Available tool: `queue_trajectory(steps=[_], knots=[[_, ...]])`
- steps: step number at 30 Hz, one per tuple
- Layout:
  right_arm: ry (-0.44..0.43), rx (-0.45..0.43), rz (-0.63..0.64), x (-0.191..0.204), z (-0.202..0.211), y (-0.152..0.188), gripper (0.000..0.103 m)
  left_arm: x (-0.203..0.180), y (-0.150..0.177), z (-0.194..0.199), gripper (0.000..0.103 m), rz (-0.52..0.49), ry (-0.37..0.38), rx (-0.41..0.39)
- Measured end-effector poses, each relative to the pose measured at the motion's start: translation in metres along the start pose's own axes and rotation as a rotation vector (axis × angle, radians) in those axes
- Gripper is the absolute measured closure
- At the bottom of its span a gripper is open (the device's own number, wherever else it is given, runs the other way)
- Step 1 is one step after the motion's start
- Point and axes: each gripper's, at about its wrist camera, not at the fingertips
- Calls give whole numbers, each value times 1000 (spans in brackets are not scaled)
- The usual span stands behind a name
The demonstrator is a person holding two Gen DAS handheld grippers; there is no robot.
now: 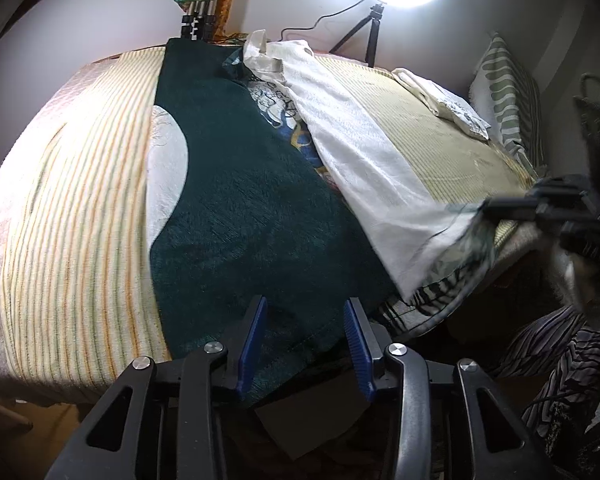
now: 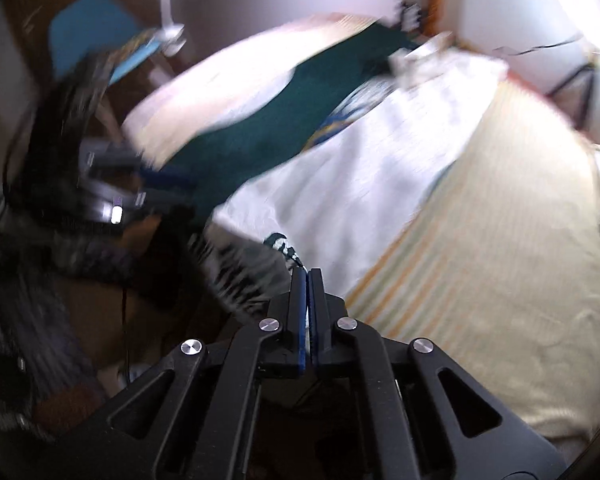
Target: Fold small clothes
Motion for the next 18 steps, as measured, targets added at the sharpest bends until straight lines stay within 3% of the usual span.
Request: queue_trajectory(steps=[5,13,16,18], knots=[[165,-118,-78,6,37,5,101,7,0,4,64,25,-1,-8],[139,35,31,41,19,43,97,27,8,31,64,67,-33,-62],[61,0,-65,20,33,47,77,37,14,42,64,107,-55,-90],[43,-11,-161,5,33,49,72,44,14,42,64,174,4,-88]])
Point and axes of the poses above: each gripper's, at about its wrist camera, not at the fingertips, and z roughly against the way its jaws point, x to its left, y to its underside, and after that the axes turned 2 degrees about -z, right-handed
